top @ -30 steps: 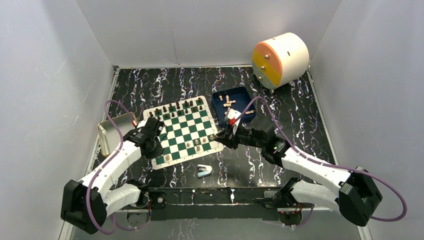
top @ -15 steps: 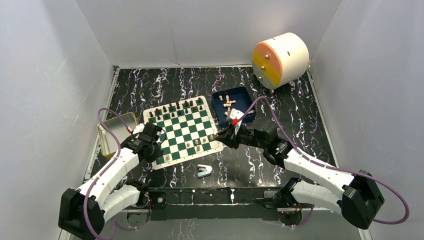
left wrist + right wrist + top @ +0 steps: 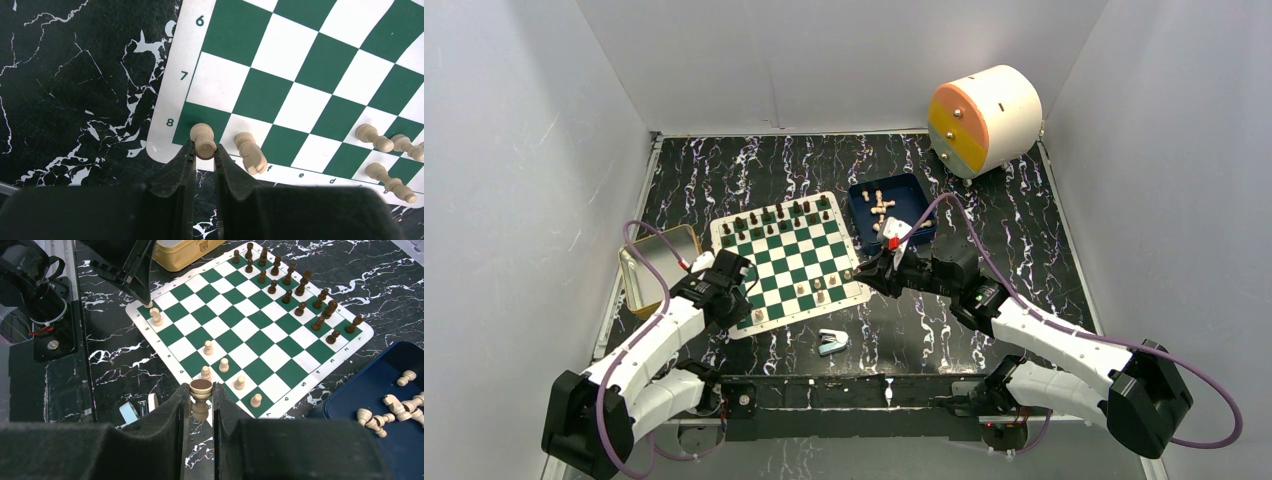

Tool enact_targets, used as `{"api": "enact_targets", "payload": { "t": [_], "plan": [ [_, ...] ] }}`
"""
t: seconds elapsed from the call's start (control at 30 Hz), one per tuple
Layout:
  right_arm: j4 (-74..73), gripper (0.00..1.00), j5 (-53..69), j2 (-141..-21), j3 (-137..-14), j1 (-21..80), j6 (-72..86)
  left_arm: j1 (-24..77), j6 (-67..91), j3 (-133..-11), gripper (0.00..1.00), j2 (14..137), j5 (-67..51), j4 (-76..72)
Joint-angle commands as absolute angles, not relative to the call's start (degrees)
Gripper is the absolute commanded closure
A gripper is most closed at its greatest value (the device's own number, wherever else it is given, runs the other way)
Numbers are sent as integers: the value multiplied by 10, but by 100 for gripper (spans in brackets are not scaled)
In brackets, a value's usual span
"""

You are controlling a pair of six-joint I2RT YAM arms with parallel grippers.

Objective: Set up the chess pieces on the board
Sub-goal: Place the chess piece on the chessboard.

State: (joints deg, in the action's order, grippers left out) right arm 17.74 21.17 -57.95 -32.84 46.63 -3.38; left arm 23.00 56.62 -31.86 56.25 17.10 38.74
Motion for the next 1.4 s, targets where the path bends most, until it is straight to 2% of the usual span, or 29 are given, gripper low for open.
{"api": "enact_targets", "payload": {
  "t": [0.0, 0.67, 0.83, 1.0, 1.37],
  "plan": [
    [200, 79, 216, -568, -328, 468, -43, 227, 569, -319, 100, 567, 192, 381],
    [198, 78, 215, -568, -329, 468, -47, 227, 567, -311, 100, 592, 178, 372],
    [199, 78, 216, -568, -327, 468, -47, 227, 567, -310, 97, 592, 180, 369],
    [199, 77, 214, -567, -325, 468, -48, 227, 565, -312, 90, 593, 177, 373],
    [202, 77, 217, -576, -328, 468, -48, 227, 567, -314, 90, 605, 173, 381]
  ]
}}
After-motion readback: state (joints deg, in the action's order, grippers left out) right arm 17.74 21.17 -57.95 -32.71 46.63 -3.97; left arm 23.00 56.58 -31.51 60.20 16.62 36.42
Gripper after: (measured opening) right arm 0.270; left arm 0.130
